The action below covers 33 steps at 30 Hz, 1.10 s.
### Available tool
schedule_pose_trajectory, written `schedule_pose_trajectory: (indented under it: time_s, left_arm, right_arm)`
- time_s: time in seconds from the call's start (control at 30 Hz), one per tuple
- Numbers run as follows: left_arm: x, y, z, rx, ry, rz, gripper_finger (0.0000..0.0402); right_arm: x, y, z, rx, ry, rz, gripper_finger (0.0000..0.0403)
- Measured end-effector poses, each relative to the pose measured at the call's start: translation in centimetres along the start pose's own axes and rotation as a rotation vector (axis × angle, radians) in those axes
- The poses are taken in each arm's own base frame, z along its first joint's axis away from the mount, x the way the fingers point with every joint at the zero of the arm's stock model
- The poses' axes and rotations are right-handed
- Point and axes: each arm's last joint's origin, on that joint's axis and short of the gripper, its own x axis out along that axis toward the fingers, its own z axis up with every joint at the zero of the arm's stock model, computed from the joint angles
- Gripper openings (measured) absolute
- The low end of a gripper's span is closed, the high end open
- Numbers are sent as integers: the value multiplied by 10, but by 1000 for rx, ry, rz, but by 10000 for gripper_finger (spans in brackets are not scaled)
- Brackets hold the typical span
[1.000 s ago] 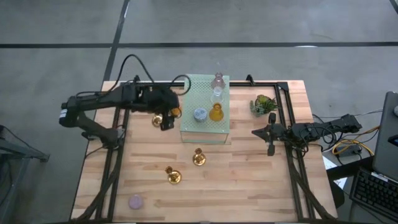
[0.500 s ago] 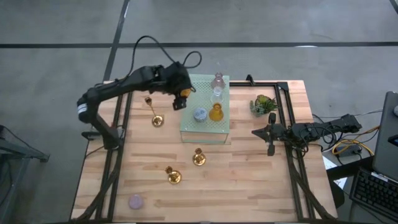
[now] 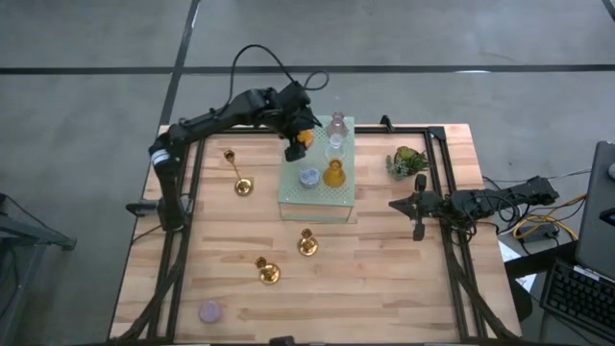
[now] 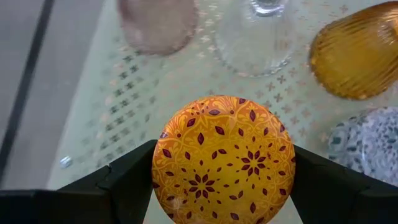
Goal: Stock candles on shelf
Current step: Put the yellow scented candle and aligned it with the other white green scented candle on the shelf
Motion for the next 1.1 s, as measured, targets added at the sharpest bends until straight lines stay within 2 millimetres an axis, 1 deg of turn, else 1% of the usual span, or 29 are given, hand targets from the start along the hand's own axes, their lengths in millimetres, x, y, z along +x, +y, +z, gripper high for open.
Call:
schedule_pose_trajectory:
  time_s: [0.13, 0.5, 0.67, 0.87, 1.1]
  left_arm:
    - [13, -1, 0, 5, 24, -18, 314]
    - [14, -5, 1, -20, -2, -83, 314]
    - [20, -8, -1, -23, 9, -94, 314]
    - [31, -10, -9, -41, 47, -104, 314]
    - [32, -9, -7, -43, 25, -98, 314]
  right_arm:
    - [0, 0, 0, 0, 0, 0, 8]
    - [0, 0, 0, 2, 0, 0, 8]
    - [0, 0, 0, 0, 0, 0, 8]
    - [0, 0, 0, 1, 0, 0, 8]
    - [0, 0, 0, 0, 0, 0, 8]
